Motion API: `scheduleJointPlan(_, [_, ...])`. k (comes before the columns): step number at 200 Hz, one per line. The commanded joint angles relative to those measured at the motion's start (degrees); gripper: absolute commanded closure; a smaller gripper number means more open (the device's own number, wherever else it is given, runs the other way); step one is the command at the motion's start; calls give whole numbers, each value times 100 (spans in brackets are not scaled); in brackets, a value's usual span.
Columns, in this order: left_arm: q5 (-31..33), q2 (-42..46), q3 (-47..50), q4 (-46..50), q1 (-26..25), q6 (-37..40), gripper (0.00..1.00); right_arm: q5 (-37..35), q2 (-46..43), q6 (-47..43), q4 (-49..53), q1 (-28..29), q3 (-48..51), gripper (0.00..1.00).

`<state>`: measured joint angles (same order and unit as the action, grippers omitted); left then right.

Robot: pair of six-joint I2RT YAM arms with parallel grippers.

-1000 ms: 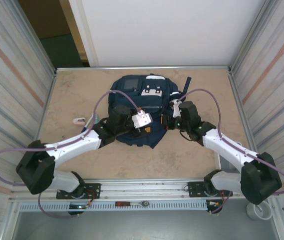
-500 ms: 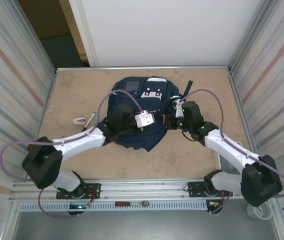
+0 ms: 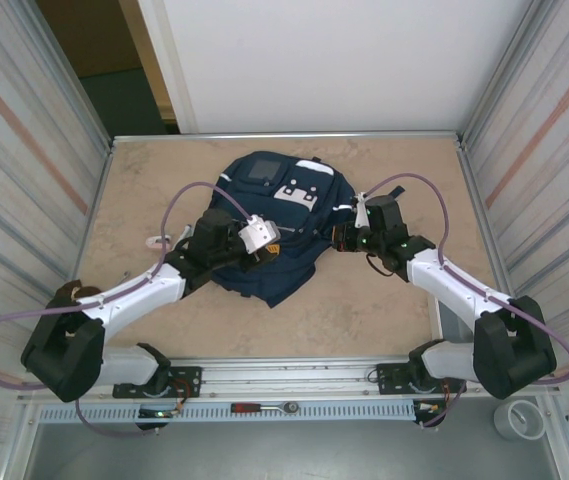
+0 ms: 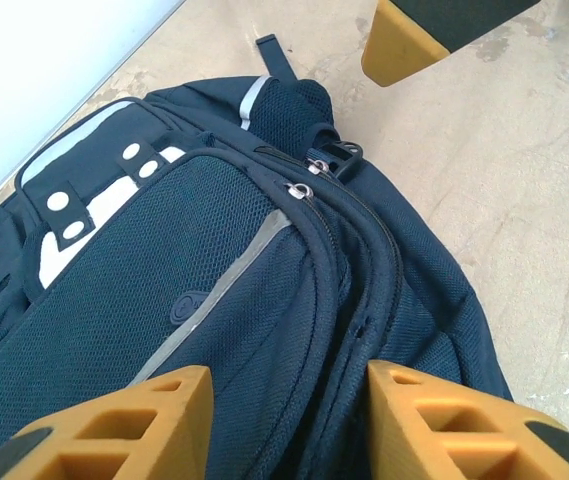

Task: Pack the student bag

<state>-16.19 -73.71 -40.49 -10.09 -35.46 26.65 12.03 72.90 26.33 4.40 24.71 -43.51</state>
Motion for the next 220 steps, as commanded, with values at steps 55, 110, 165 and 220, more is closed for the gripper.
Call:
scheduleJointPlan(55, [641,-82,-238,371,-360,229,45,103,506,-1214,294,133,-379,72])
scheduleJointPlan(110, [899,-454,-244,364,-330,314,56,-178,1059,-2279,199,361,-606,66])
scheduleJointPlan(165, [677,-531,-196,329,-147,252,80,159,1489,-3004,284,359,-913,61])
scheduleJointPlan(220, [565,-399,-143,270,-73,217,100,223,1860,-3272,533,359,-1169,60])
